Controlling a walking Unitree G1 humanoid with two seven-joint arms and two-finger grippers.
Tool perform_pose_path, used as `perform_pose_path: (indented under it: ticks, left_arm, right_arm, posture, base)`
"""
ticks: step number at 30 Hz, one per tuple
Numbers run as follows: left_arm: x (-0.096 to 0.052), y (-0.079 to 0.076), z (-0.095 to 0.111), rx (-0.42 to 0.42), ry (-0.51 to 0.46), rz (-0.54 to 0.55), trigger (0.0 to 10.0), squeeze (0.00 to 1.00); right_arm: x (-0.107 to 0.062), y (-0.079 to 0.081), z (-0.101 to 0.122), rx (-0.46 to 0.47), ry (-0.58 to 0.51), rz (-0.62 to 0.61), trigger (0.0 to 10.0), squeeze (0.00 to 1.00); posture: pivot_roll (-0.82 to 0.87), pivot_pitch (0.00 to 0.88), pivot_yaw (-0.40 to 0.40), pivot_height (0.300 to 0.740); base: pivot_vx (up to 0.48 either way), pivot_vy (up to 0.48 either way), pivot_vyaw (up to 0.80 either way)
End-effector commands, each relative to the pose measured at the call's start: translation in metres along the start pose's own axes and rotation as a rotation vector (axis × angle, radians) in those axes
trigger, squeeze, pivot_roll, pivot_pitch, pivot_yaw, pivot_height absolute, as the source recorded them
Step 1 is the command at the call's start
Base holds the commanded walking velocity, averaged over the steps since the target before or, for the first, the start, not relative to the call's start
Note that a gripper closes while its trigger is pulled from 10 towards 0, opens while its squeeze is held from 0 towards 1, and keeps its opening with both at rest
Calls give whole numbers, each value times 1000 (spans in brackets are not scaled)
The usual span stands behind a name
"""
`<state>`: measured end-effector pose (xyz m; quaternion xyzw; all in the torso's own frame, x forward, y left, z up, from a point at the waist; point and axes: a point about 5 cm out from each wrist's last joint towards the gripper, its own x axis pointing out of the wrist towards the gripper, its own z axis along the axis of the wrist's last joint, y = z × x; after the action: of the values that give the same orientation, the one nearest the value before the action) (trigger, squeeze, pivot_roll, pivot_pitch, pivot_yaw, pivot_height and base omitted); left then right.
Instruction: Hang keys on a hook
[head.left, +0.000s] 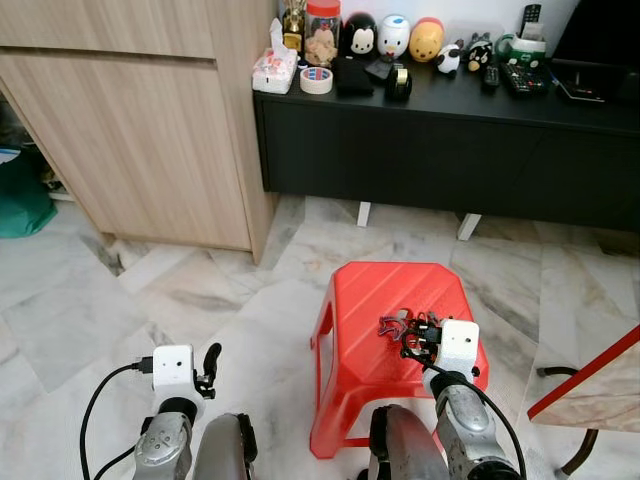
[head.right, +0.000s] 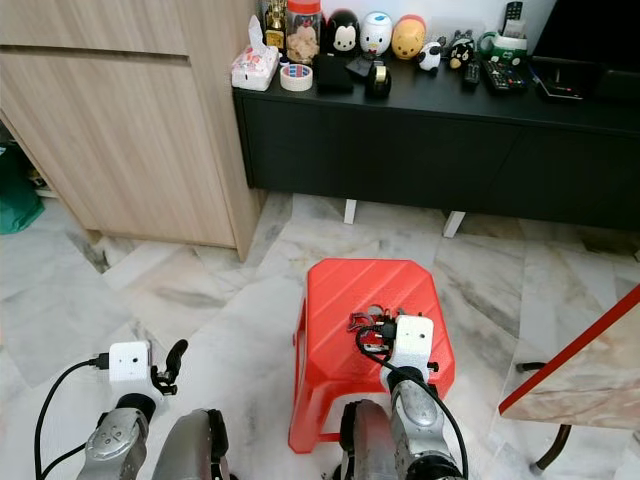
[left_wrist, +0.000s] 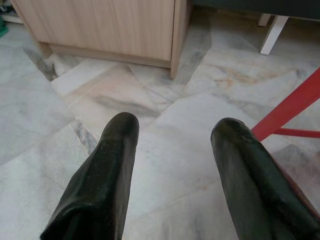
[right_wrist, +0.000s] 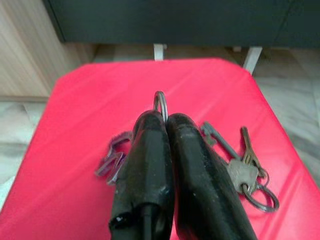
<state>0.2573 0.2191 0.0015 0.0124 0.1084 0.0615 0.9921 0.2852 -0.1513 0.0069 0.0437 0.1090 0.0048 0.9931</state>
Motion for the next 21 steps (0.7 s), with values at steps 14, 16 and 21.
perform_pose_path:
  ticks: [14,16,21]
  left_arm:
    - [-13,12,-24,-4,121,60,10000,0]
    - [-15,13,-28,3,140,59,10000,0]
    - [-22,17,-38,9,192,68,10000,0]
  right_arm:
    - [6,-4,10,-4,-35,-8,10000,0]
    - [6,-3,11,-2,-39,-7,10000,0]
    - [7,-1,13,3,-50,-2,10000,0]
  posture:
    - [12,72,-69,668]
    - [14,70,-70,678]
    - [19,63,-69,707]
  base:
    - [0,0,0]
    - [0,0,0]
    - [0,0,0]
